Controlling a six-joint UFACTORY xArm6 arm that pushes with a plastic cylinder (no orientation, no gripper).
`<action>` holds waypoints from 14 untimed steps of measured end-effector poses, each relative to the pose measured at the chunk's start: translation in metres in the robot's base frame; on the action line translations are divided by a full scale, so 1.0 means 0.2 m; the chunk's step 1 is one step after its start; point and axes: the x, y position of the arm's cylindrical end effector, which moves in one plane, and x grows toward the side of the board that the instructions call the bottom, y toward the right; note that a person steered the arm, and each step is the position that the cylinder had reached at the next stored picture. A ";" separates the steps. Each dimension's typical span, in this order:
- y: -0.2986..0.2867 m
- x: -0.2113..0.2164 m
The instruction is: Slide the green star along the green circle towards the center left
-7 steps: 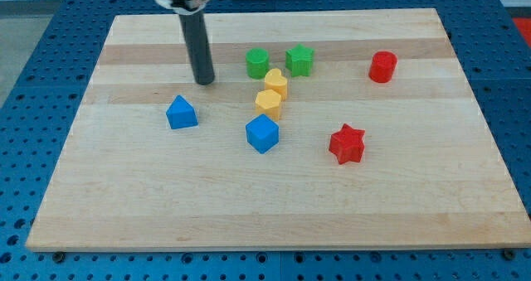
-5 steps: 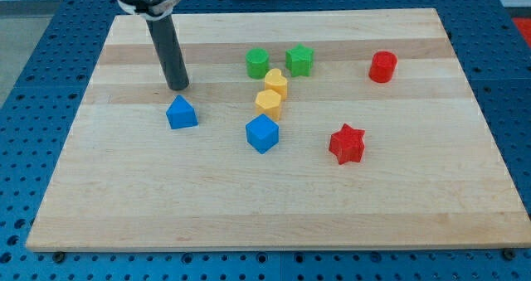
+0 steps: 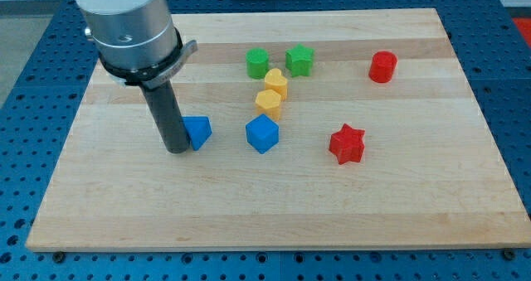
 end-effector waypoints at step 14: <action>0.20 -0.40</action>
